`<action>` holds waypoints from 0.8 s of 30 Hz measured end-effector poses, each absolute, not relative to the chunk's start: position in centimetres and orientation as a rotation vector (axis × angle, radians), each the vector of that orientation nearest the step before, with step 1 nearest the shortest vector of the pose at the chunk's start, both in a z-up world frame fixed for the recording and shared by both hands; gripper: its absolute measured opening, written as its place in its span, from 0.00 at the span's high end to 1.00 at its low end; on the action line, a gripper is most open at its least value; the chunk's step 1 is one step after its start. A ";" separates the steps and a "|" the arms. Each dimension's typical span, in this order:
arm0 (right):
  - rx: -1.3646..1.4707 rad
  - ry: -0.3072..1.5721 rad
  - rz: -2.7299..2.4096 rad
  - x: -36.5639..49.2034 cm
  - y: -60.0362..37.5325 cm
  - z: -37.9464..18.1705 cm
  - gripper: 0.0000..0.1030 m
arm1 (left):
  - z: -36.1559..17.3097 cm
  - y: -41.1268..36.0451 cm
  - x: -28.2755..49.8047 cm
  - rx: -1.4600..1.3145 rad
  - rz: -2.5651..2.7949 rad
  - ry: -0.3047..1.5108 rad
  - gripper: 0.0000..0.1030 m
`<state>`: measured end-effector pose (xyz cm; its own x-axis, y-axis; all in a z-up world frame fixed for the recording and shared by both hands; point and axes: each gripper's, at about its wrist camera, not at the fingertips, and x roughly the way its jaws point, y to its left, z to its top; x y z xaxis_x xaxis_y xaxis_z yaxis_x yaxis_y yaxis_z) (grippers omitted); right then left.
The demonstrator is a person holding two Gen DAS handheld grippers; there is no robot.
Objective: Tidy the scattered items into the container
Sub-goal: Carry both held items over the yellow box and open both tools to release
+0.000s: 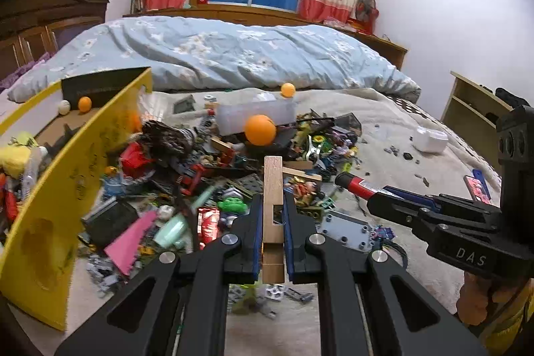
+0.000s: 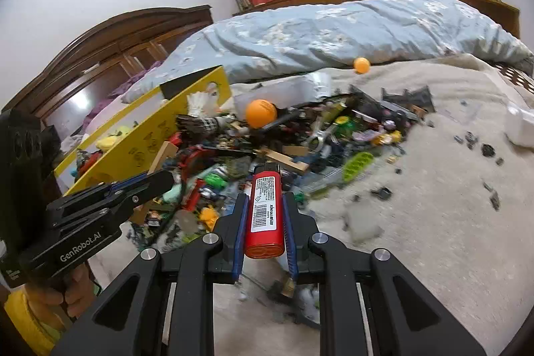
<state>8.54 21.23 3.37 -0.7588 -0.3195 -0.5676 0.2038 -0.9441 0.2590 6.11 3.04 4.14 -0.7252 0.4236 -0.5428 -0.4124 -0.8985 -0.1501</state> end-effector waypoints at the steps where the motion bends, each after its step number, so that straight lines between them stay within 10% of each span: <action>1: 0.915 -0.261 -2.686 8.4 20.8 3.5 0.80 | 4.3 2.9 6.1 -0.812 2.569 -0.025 0.90; 24: 0.828 -0.086 -2.465 4.9 8.9 6.8 0.80 | 9.2 -8.8 5.7 -0.742 2.935 -0.010 0.90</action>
